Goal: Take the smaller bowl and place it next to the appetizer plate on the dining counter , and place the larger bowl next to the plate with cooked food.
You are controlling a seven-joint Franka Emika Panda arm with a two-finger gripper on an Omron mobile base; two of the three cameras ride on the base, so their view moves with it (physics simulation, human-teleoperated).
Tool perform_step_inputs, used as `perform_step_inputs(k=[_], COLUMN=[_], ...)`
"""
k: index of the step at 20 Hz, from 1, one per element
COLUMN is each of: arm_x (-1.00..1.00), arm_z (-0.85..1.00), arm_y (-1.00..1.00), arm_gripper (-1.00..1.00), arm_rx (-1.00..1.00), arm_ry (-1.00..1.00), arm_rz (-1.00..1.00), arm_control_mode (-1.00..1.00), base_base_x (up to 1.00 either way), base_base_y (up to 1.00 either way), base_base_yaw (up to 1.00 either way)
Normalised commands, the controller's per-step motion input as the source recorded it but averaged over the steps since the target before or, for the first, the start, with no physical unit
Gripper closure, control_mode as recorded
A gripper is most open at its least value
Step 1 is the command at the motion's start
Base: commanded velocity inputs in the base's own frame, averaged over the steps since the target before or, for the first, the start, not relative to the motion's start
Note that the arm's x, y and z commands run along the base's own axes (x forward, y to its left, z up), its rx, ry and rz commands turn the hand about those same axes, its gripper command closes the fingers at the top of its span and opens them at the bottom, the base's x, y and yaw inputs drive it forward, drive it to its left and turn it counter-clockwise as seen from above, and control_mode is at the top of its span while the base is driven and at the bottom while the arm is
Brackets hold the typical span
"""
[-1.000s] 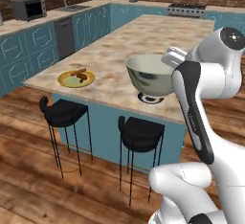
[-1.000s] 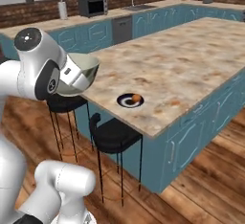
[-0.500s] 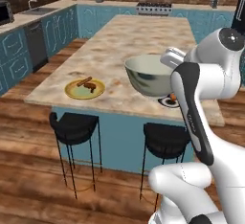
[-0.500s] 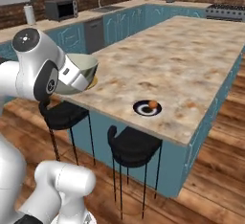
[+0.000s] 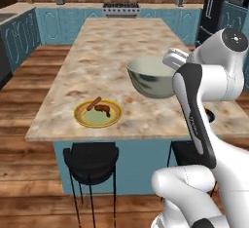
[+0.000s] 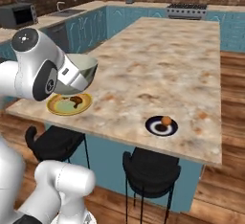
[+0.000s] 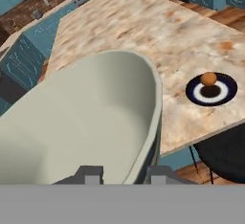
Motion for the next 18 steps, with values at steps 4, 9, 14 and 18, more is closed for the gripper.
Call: perform_step_inputs(k=[4, 9, 14, 18], arm_x=[0.0, 0.0, 0.08, 0.09], arm_z=[0.0, 0.0, -0.55, -0.95], arm_y=[0.0, 0.0, -0.05, -0.26], arm_gripper=[1.0, 1.0, 1.0, 1.0], arm_rx=[0.0, 0.0, -0.03, -0.1], arm_ry=[0.0, 0.0, -0.11, -0.03], arm_rz=[0.0, 0.0, -0.11, -0.03], arm_control_mode=[1.0, 1.0, -1.0, -1.0], base_base_x=[0.77, 0.53, 0.03, 0.0], base_base_y=[0.6, 0.37, 0.07, 0.0], base_base_yaw=[-0.37, -0.28, -0.05, 0.0])
